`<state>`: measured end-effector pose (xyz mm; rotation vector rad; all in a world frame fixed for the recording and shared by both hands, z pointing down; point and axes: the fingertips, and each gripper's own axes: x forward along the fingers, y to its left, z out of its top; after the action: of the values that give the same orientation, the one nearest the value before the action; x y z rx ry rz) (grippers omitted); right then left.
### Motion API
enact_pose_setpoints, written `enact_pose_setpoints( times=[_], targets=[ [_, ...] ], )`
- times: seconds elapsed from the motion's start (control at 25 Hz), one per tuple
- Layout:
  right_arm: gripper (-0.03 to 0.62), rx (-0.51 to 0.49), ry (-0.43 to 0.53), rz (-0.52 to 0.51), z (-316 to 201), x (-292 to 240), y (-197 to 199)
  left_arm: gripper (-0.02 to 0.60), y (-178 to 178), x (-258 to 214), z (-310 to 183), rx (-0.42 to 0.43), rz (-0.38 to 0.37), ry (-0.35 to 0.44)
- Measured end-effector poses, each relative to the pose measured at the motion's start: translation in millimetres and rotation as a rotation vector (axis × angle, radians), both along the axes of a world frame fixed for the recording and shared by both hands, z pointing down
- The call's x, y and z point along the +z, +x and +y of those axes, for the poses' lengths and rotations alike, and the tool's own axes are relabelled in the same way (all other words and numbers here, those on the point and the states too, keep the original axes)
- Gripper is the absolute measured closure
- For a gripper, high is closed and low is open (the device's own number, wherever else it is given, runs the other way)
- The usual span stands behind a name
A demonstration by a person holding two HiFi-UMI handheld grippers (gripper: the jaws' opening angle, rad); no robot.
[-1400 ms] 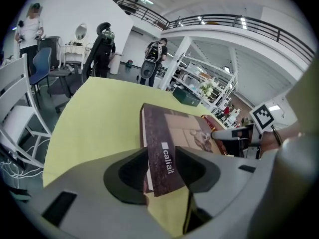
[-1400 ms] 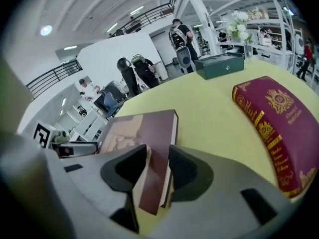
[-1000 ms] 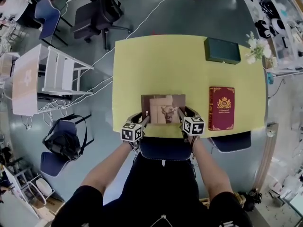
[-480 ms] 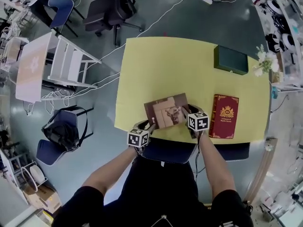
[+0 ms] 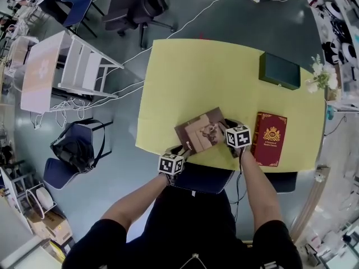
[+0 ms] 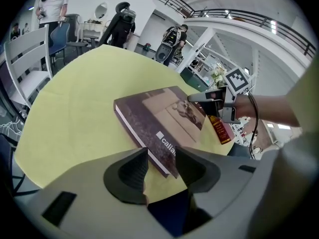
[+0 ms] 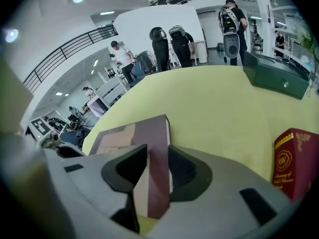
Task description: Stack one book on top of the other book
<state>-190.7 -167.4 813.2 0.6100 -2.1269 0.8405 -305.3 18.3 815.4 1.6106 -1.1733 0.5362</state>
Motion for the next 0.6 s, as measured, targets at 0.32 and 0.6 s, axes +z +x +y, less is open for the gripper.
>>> enact_pose_setpoints(
  times=[0.32, 0.6],
  targets=[
    [0.456, -0.002, 0.142, 0.003, -7.4, -6.2, 15.8, 0.402, -5.6, -1.5, -5.4, 0.027, -0.035, 0.027],
    [0.552, 0.128, 0.359, -0.039, -18.7, -64.7, 55.8, 0.435, -24.6, -25.0, 1.4, 0.018, -0.034, 0.109]
  ],
)
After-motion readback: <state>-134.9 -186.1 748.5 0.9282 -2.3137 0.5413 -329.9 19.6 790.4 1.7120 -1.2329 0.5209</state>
